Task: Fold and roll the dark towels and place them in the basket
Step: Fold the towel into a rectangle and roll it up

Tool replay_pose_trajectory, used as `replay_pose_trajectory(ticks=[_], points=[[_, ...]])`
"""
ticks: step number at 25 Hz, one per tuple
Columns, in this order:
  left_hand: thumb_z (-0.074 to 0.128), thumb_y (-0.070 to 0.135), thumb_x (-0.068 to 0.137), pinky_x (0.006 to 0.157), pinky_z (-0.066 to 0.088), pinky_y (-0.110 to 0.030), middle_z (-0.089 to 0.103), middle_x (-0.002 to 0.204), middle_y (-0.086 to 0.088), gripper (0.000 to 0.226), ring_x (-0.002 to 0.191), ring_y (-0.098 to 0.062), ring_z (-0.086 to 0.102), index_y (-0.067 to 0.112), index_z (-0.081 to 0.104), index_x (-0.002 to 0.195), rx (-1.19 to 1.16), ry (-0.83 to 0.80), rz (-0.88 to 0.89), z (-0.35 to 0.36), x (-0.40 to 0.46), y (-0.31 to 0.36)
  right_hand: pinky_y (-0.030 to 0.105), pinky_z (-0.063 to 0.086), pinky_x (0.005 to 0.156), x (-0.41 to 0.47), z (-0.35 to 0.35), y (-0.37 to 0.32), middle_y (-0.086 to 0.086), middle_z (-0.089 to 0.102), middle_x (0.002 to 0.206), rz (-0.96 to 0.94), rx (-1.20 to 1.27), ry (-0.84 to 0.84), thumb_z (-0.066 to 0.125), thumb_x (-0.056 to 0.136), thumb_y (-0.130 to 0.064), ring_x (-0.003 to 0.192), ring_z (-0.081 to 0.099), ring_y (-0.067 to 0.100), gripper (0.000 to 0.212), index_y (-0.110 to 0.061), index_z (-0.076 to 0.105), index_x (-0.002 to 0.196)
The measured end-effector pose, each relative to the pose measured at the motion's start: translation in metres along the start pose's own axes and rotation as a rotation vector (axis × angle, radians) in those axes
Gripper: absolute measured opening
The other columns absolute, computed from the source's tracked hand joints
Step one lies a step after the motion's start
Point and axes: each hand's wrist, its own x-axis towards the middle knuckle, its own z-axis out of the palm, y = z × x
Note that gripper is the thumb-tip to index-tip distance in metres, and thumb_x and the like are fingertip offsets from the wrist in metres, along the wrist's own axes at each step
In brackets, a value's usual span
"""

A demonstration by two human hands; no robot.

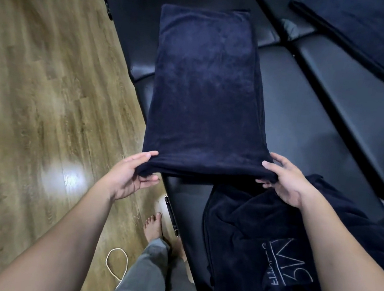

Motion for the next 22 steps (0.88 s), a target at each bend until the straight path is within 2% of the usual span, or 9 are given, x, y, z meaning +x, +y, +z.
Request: replay_pose_trajectory(ticks=[3,5,7,9,11,14,17,19,22], points=[[0.054,0.030,0.102,0.076,0.063,-0.044,0.077,0.085,-0.006,0.022,0.066,-0.022,0.075,0.018,0.072,0.107,-0.054,0.002,-0.060,0.007,0.002,0.013,0.029,0.049,0.056,-0.002,-0.006,0.001,0.002,0.066,0.084,-0.006,0.191,-0.053,0.061,0.100,-0.022,0.051,0.053,0.016,0.037,-0.036,0.057,0.134],[0.055,0.034,0.098,0.075,0.063,-0.043,0.078,0.097,-0.009,0.026,0.085,-0.023,0.077,0.018,0.075,0.099,-0.166,-0.025,-0.092,0.008,0.005,0.018,0.026,0.049,0.055,-0.003,-0.002,0.001,-0.001,0.058,0.072,-0.009,0.325,-0.076,0.058,0.101,-0.025,0.049,0.049,0.012,0.024,-0.031,0.068,0.121],[0.054,0.036,0.097,0.086,0.059,-0.049,0.074,0.118,-0.012,0.027,0.108,-0.026,0.072,0.019,0.075,0.096,-0.282,-0.079,-0.107,0.005,0.007,0.019,0.025,0.051,0.055,-0.004,0.007,0.000,-0.003,0.058,0.069,-0.003,0.442,-0.043,0.058,0.100,-0.028,0.051,0.055,0.010,0.014,-0.028,0.072,0.102],[0.048,0.036,0.100,0.096,0.052,-0.056,0.067,0.132,-0.014,0.028,0.123,-0.030,0.064,0.017,0.068,0.094,-0.378,-0.168,-0.109,0.001,0.009,0.016,0.026,0.055,0.061,-0.001,0.017,-0.001,-0.005,0.060,0.069,-0.006,0.540,-0.010,0.061,0.098,-0.032,0.057,0.061,0.010,0.010,-0.030,0.071,0.099],[0.048,0.034,0.098,0.102,0.049,-0.060,0.061,0.140,-0.015,0.020,0.129,-0.033,0.059,0.019,0.052,0.111,-0.483,-0.247,-0.104,-0.004,0.014,0.013,0.027,0.057,0.067,0.003,0.024,-0.003,-0.004,0.064,0.071,-0.008,0.630,0.001,0.064,0.096,-0.034,0.064,0.067,0.011,0.011,-0.030,0.069,0.105],[0.045,0.034,0.097,0.112,0.037,-0.061,0.058,0.143,-0.017,0.050,0.132,-0.036,0.056,0.009,0.033,0.139,-0.591,-0.239,-0.074,-0.005,0.020,0.009,0.033,0.062,0.069,0.014,0.034,-0.009,0.005,0.073,0.078,0.050,0.772,0.044,0.064,0.097,-0.028,0.081,0.075,0.018,0.016,-0.014,0.066,0.104],[0.042,0.042,0.100,0.113,0.036,-0.059,0.058,0.142,-0.017,0.071,0.135,-0.034,0.053,-0.005,0.025,0.151,-0.655,-0.205,-0.041,0.000,0.022,0.013,0.039,0.060,0.079,0.024,0.039,-0.012,0.013,0.074,0.107,0.010,0.869,0.104,0.053,0.104,-0.016,0.100,0.070,0.028,0.026,-0.003,0.058,0.127],[0.044,0.043,0.100,0.112,0.038,-0.060,0.058,0.142,-0.019,0.076,0.134,-0.034,0.054,0.000,0.017,0.156,-0.699,-0.160,0.021,0.006,0.025,0.017,0.042,0.057,0.090,0.027,0.041,-0.006,0.012,0.068,0.118,-0.109,0.757,0.167,0.053,0.104,-0.010,0.109,0.068,0.031,0.034,-0.008,0.052,0.138],[0.048,0.027,0.105,0.099,0.052,-0.054,0.066,0.130,-0.019,0.058,0.118,-0.031,0.067,0.016,0.024,0.156,-0.445,0.075,0.233,0.024,0.030,0.013,0.036,0.051,0.104,0.019,0.051,0.014,0.001,0.072,0.117,-0.446,0.061,0.276,0.068,0.096,-0.022,0.119,0.064,0.021,0.030,-0.019,0.064,0.125]])
